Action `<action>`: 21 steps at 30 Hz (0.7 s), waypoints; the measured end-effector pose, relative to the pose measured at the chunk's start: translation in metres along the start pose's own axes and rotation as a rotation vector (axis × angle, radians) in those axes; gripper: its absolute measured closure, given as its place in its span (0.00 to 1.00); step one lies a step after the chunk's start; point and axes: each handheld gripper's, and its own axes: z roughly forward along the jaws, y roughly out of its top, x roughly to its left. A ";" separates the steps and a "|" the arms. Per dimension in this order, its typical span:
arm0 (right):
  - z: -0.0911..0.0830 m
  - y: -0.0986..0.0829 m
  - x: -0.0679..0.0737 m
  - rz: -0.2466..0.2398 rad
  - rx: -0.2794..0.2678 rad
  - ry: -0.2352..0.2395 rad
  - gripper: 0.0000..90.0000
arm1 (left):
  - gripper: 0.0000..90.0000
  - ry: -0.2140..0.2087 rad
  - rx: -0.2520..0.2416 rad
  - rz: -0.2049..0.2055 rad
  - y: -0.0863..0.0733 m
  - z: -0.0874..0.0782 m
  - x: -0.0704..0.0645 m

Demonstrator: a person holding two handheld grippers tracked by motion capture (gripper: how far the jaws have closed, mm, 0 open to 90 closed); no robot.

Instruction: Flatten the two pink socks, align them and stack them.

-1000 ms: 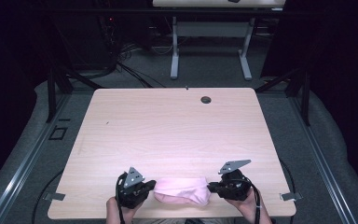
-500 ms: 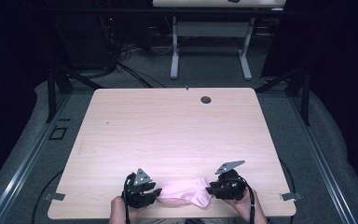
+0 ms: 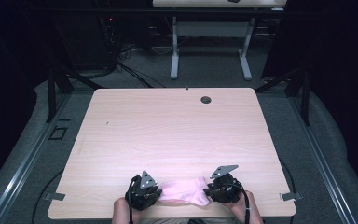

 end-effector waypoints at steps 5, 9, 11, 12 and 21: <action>0.000 0.000 -0.002 -0.010 -0.003 -0.005 0.86 | 0.97 0.007 -0.006 -0.004 -0.003 -0.002 -0.001; 0.000 0.002 -0.002 -0.025 0.007 -0.035 0.88 | 0.97 0.010 -0.012 -0.006 -0.006 -0.003 -0.001; 0.000 0.003 -0.002 -0.023 0.009 -0.040 0.88 | 0.97 0.009 -0.016 -0.008 -0.006 -0.003 -0.001; 0.000 0.003 -0.002 -0.023 0.008 -0.045 0.88 | 0.97 0.009 -0.016 -0.008 -0.006 -0.003 -0.001; -0.005 0.001 -0.006 -0.016 -0.019 -0.035 0.65 | 0.48 0.020 -0.092 -0.071 -0.005 -0.014 0.005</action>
